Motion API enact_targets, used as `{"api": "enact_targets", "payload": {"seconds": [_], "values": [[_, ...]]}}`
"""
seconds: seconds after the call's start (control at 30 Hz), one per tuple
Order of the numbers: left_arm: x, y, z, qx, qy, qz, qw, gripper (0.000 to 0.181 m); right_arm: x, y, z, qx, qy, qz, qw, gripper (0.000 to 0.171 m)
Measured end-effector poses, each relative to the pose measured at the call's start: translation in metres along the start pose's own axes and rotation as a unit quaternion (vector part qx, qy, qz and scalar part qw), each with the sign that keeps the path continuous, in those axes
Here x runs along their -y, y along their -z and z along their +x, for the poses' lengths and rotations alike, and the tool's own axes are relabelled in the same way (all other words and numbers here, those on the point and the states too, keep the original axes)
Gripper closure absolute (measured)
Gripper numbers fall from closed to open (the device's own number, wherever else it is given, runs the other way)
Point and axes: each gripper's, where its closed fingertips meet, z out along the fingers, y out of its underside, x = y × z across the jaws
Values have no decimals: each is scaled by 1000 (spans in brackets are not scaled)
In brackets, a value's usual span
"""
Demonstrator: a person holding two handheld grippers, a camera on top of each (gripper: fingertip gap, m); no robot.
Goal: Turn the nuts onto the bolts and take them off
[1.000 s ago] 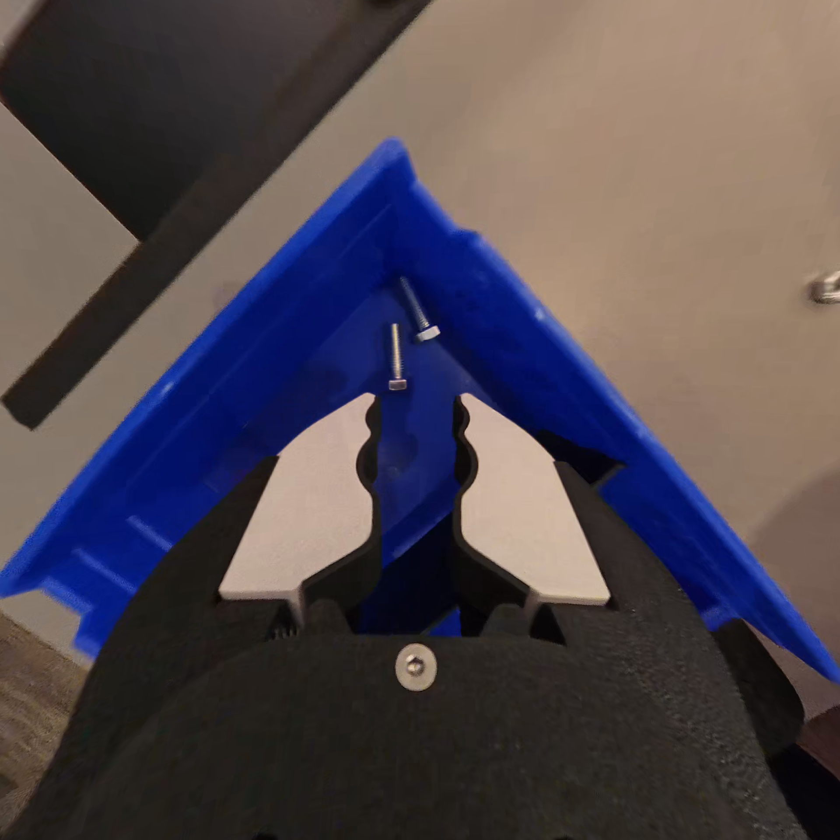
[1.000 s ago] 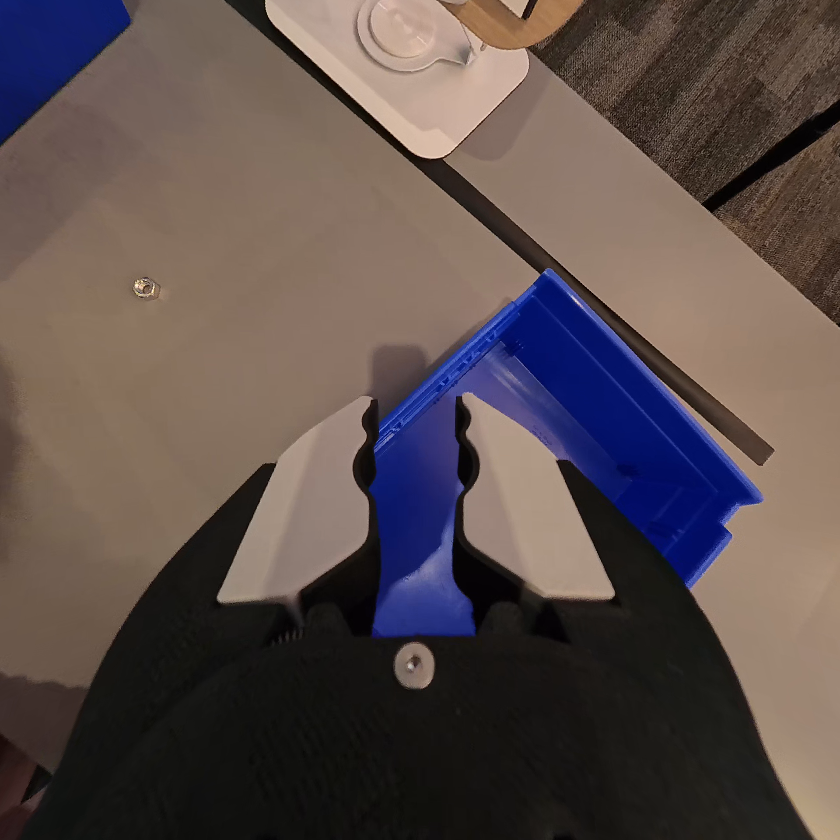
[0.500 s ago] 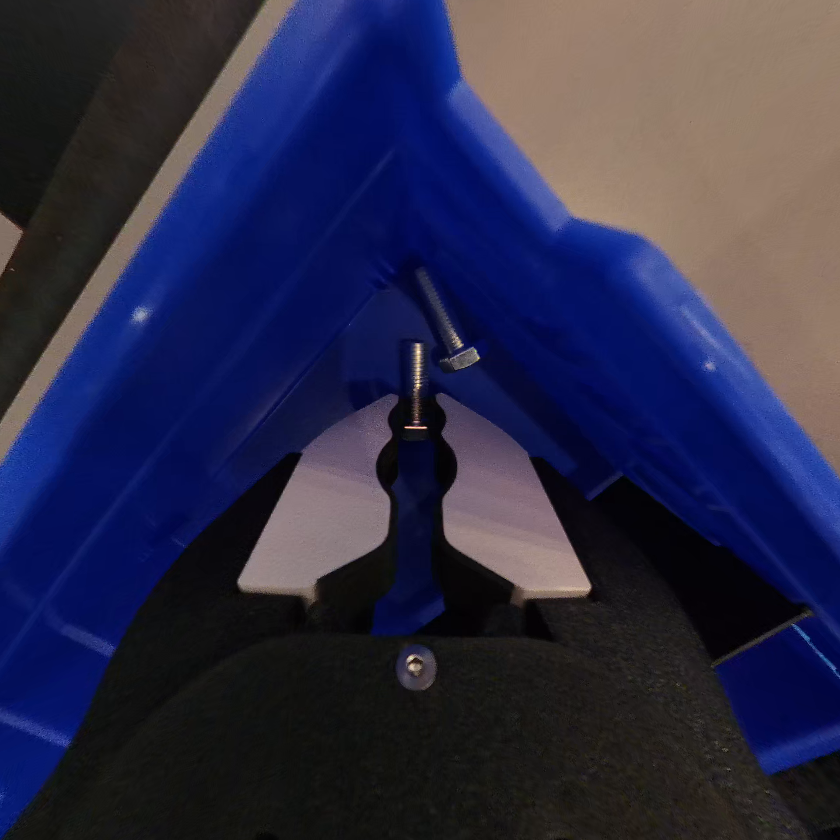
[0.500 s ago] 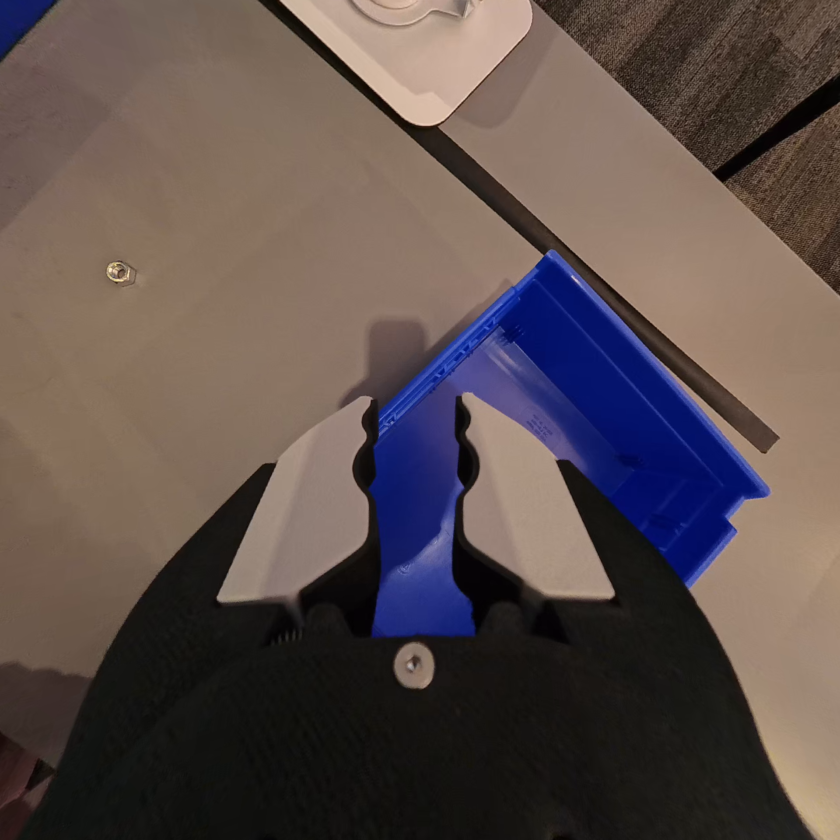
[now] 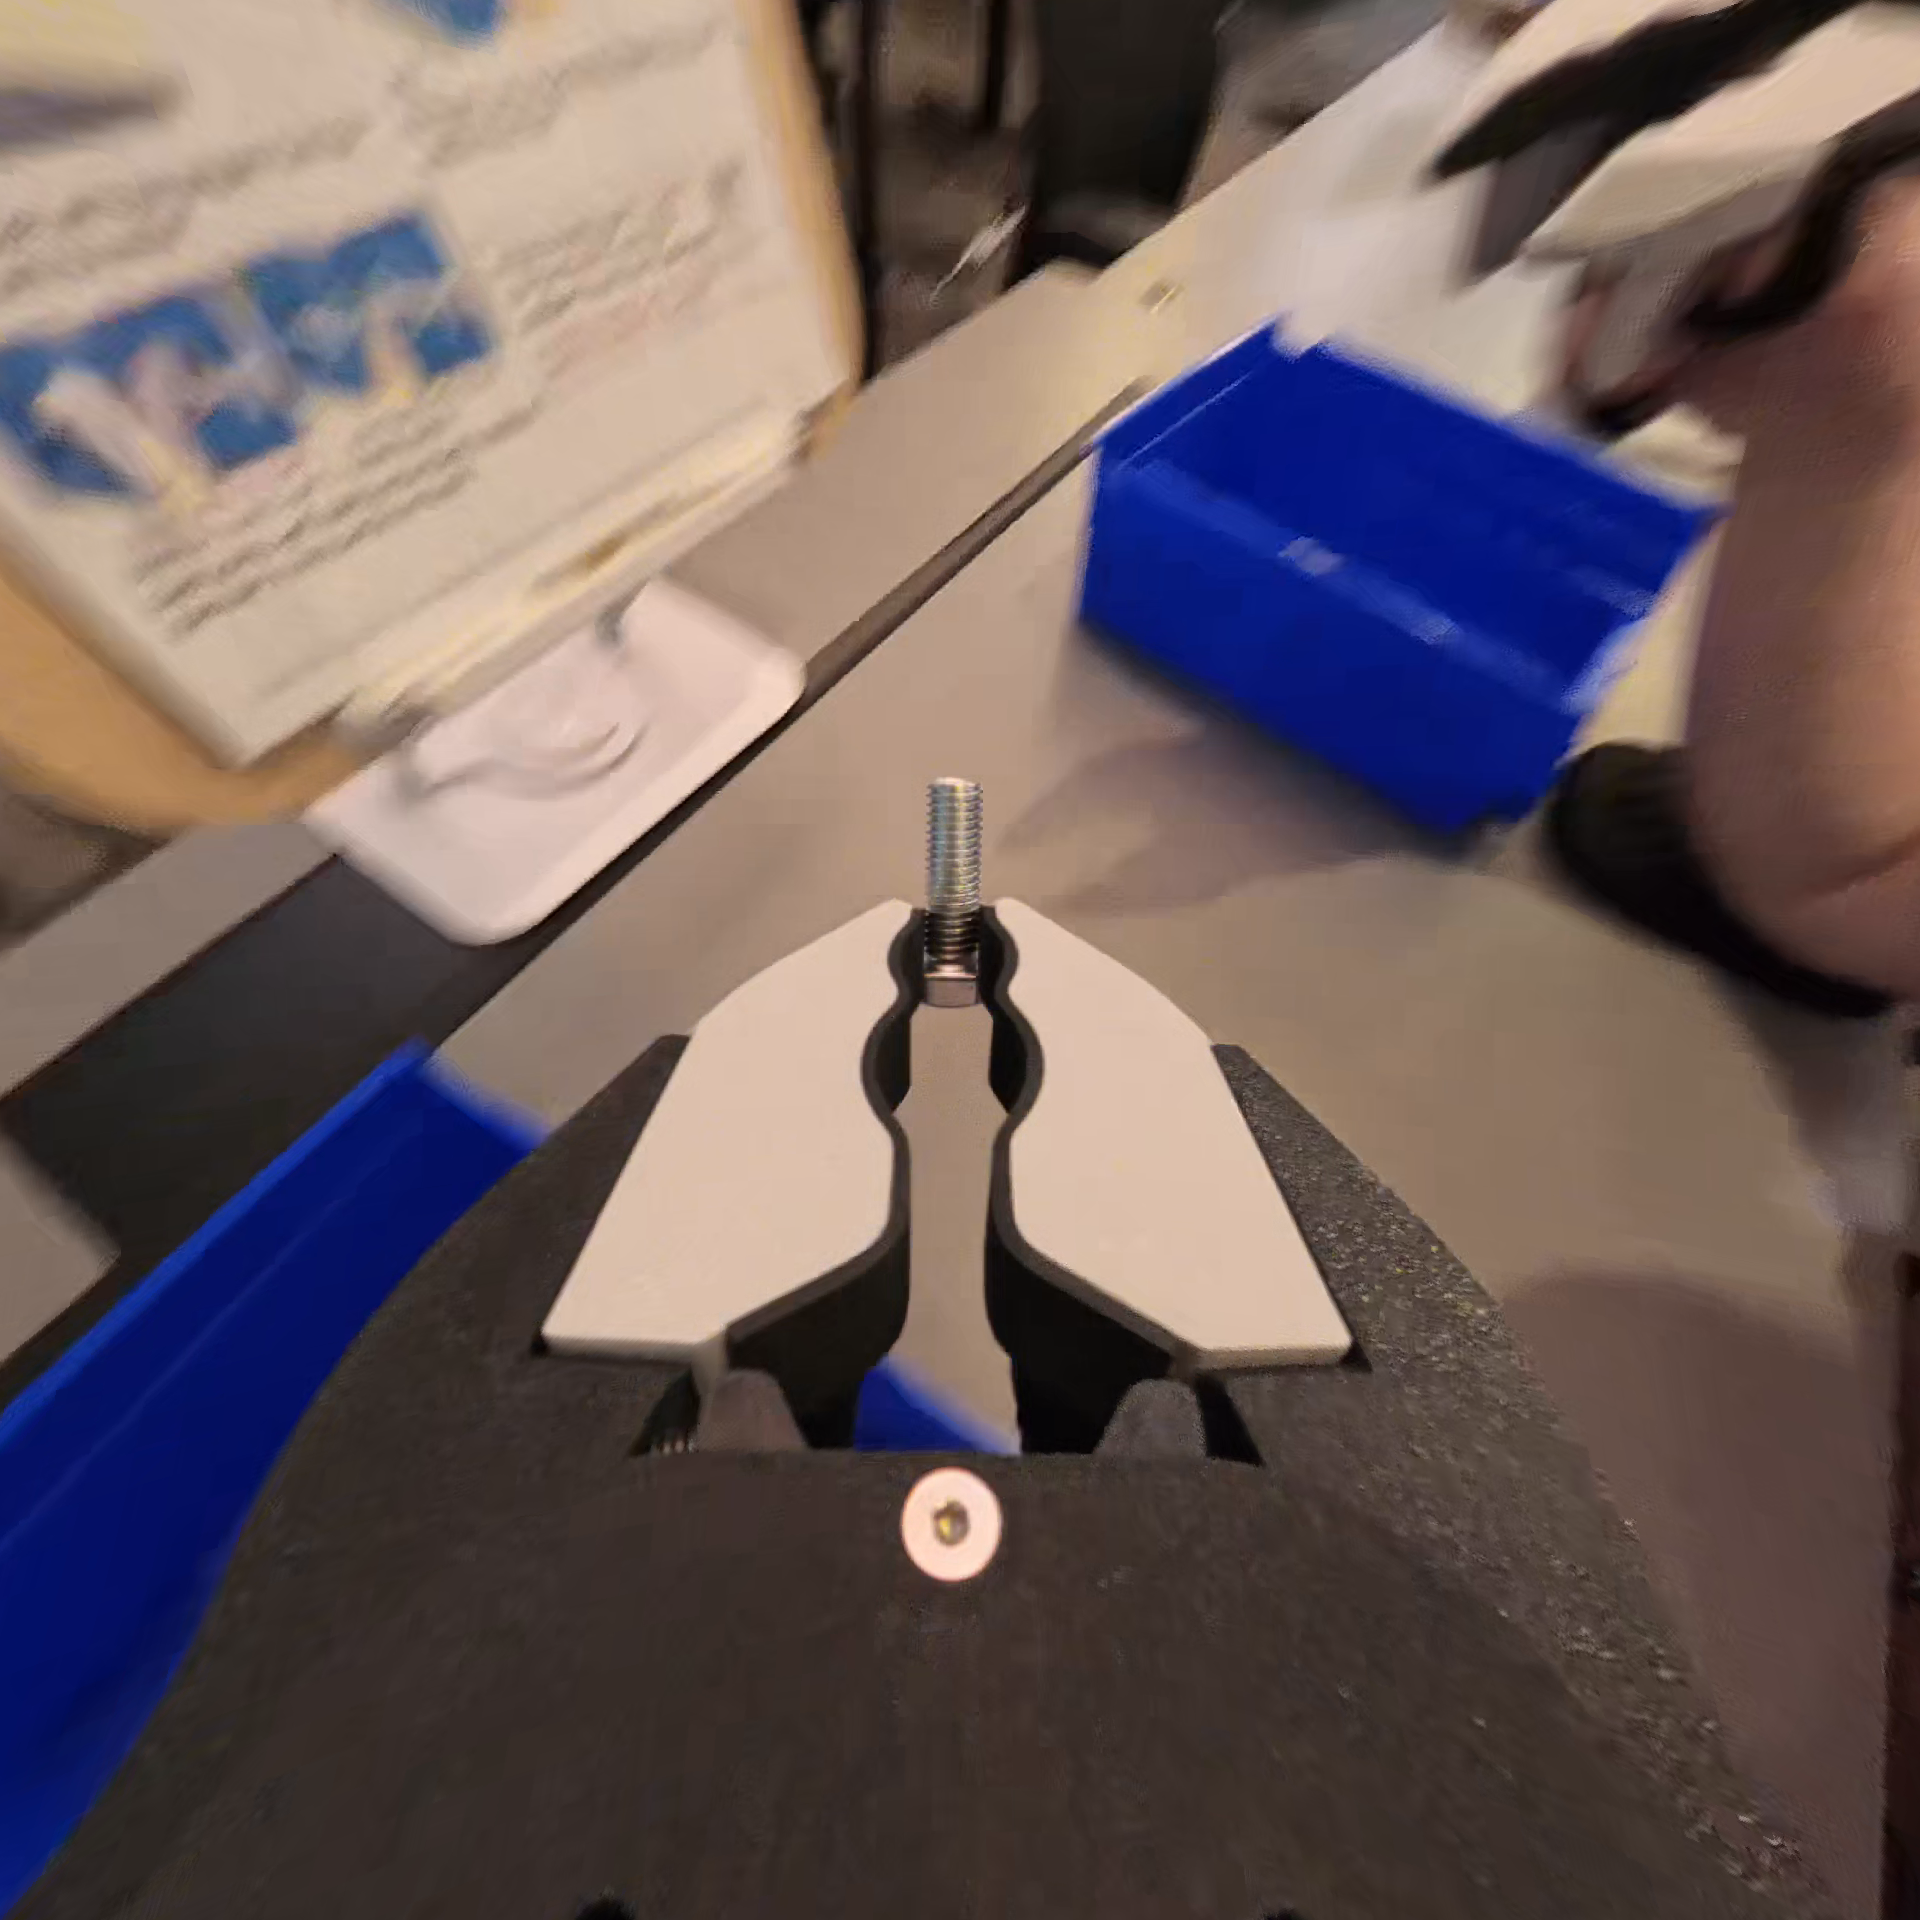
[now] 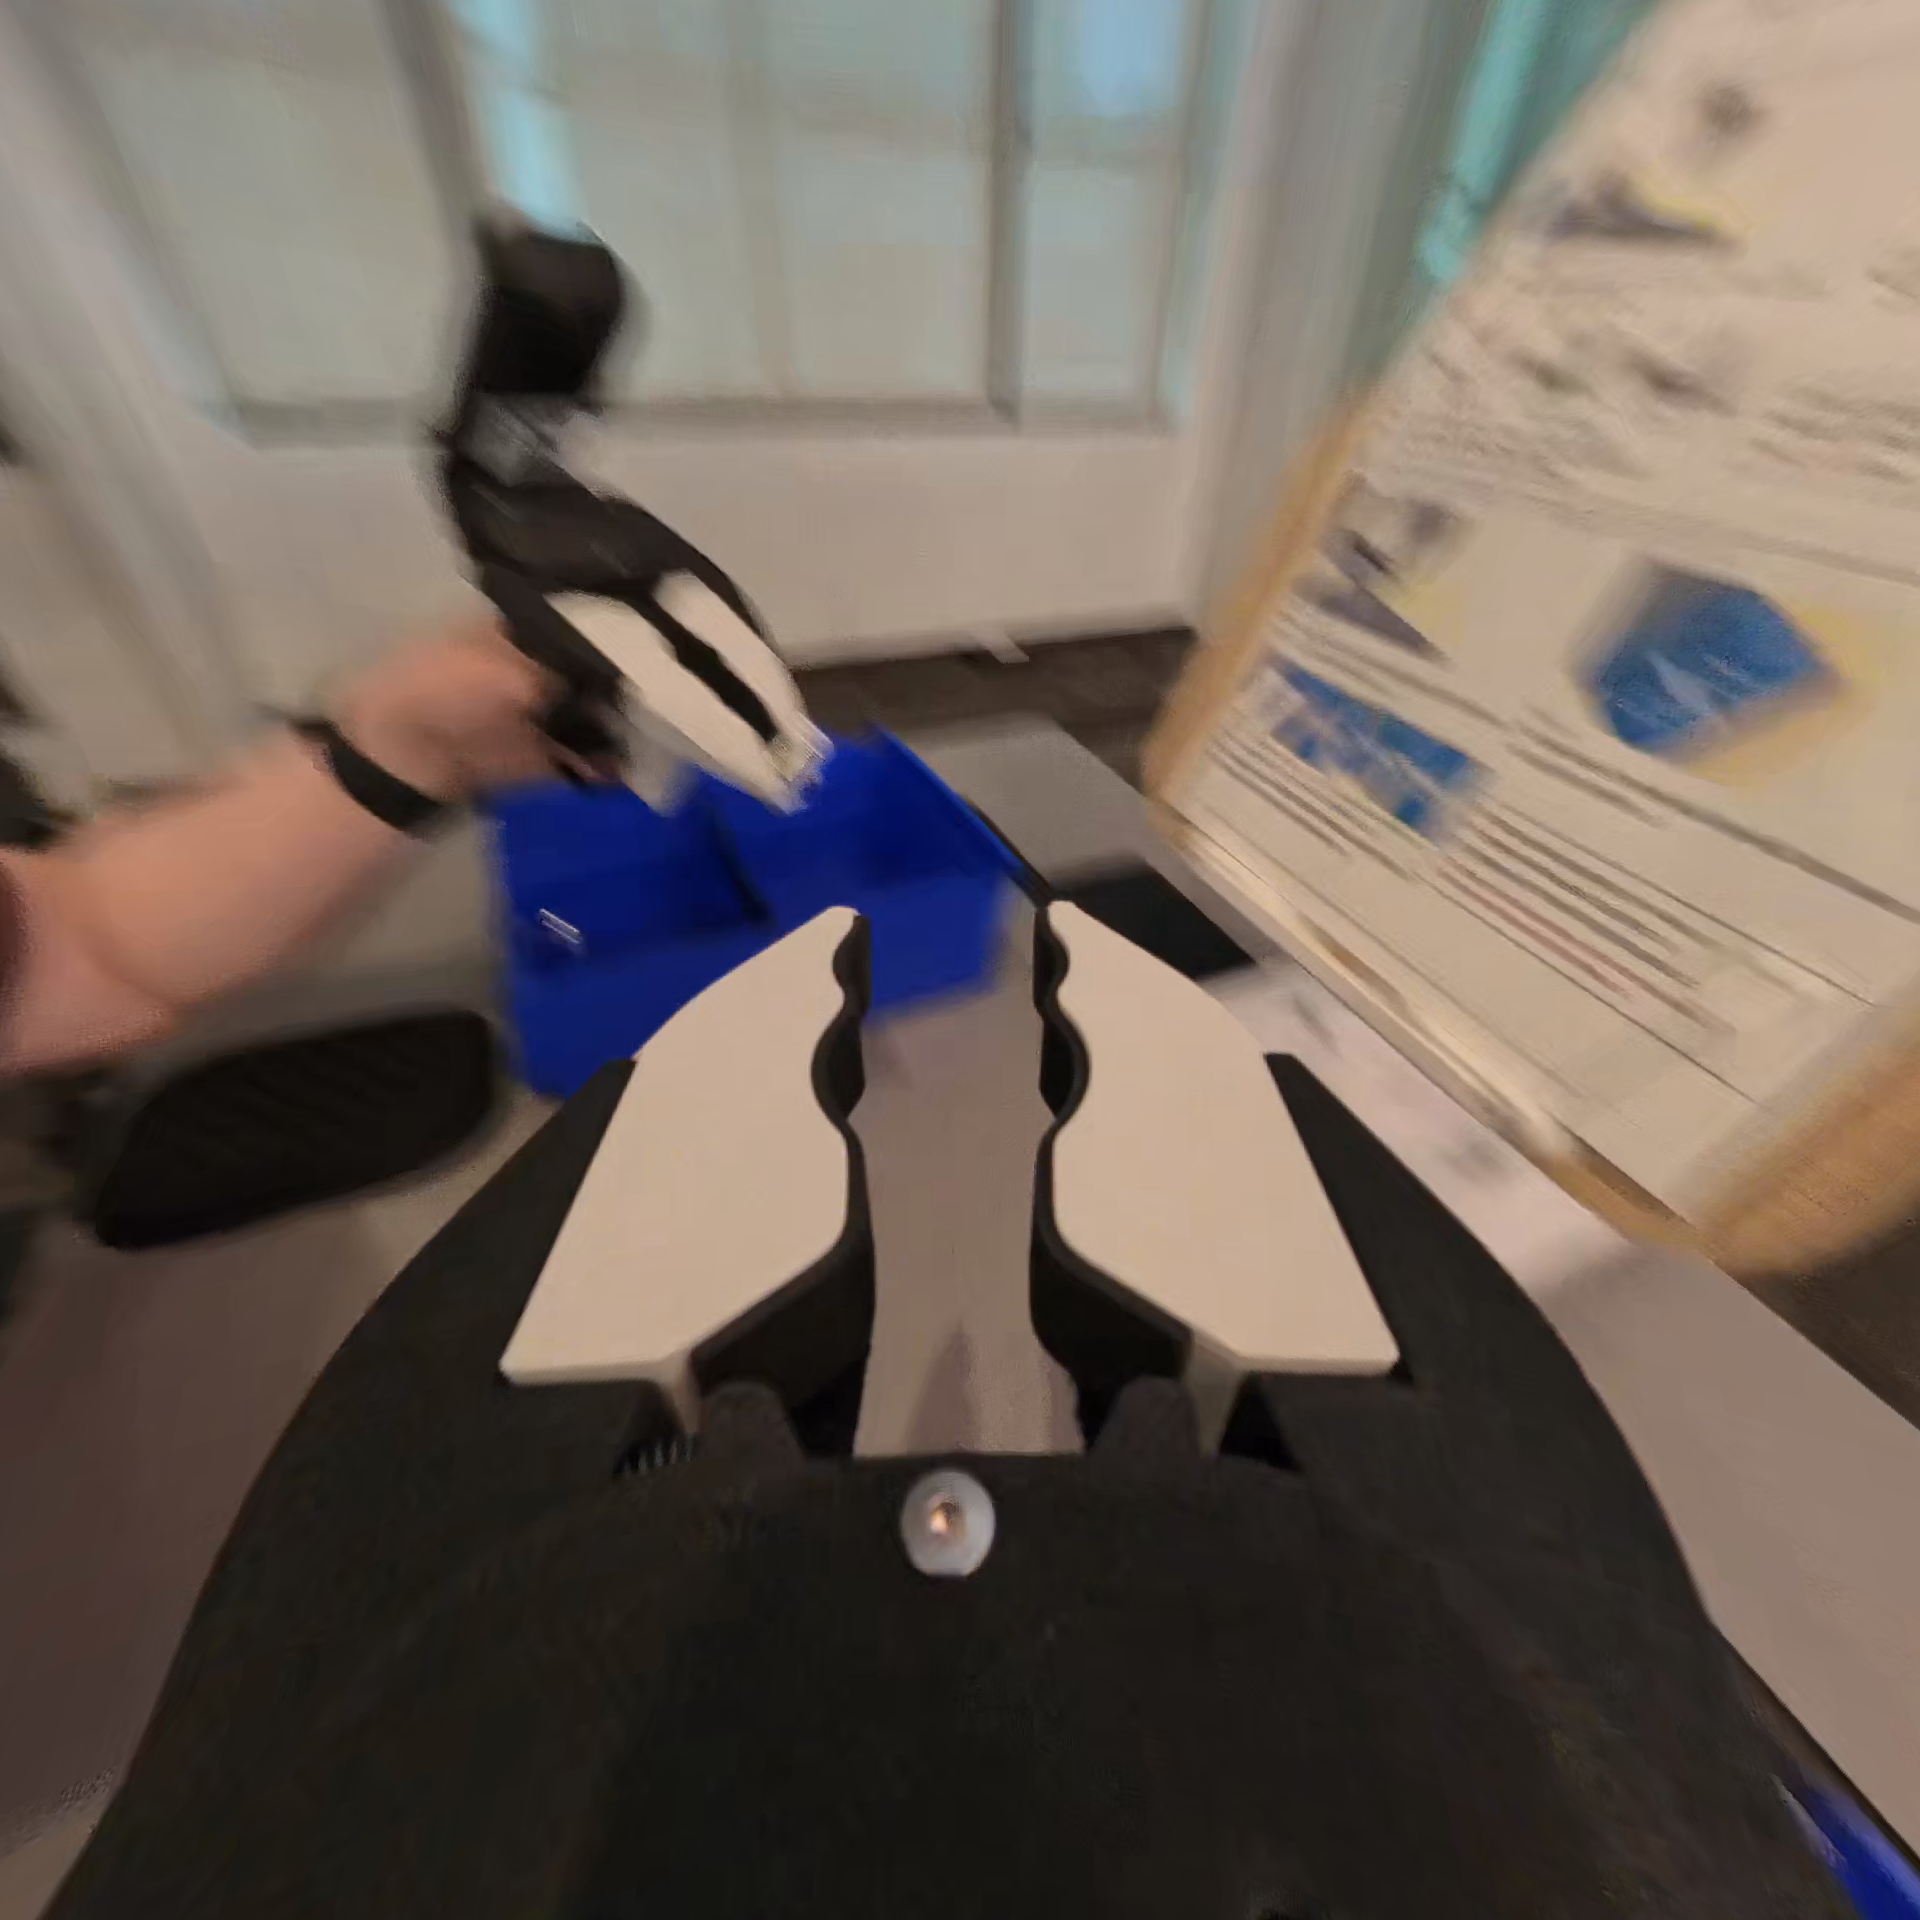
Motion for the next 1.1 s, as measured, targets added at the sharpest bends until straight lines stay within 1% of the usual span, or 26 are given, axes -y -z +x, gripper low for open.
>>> {"api": "enact_targets", "payload": {"seconds": [0.03, 0.1, 0.17, 0.27, 0.4, 0.43, 0.5, 0.57, 0.63, 0.77, 0.8, 0.87, 0.93, 1.0, 1.1], "values": [[14, -5, 23, -29, -7, 27, 999, 172, 12, -10, -21, 53, -15, 49, 997, 140], [36, -13, 65, -92, -7, 70, 993, 172, 23, -21, -44, 114, -56, 106, 986, 136], [54, -20, 97, -144, -11, 98, 985, 172, 28, -25, -54, 151, -92, 140, 974, 136], [68, -29, 120, -170, -24, 114, 978, 172, 33, -22, -61, 206, -138, 170, 954, 137], [75, -37, 131, -187, -24, 125, 974, 172, 30, -25, -60, 200, -134, 160, 957, 137], [75, -39, 131, -190, -21, 128, 973, 172, 30, -24, -60, 199, -132, 161, 958, 139], [73, -43, 129, -192, -17, 126, 973, 172, 28, -25, -60, 207, -140, 156, 956, 150], [72, -46, 126, -192, -15, 127, 973, 172, 21, -30, -58, 209, -147, 133, 958, 152], [71, -46, 126, -196, -15, 129, 972, 172, 16, -32, -61, 221, -144, 118, 957, 161], [67, -50, 123, -189, -31, 129, 973, 172, 12, -34, -59, 209, -133, 107, 963, 161], [66, -51, 124, -189, -39, 127, 973, 167, 10, -35, -58, 201, -125, 102, 966, 161], [62, -51, 130, -203, -55, 126, 969, 153, 8, -34, -58, 196, -107, 92, 970, 162], [58, -50, 138, -217, -66, 137, 964, 145, 8, -33, -63, 202, -90, 88, 971, 162], [58, -49, 140, -210, -71, 151, 963, 147, 9, -32, -68, 207, -77, 90, 971, 161], [56, -50, 144, -217, -75, 143, 963, 144, 8, -32, -73, 212, -62, 81, 972, 161]]}}
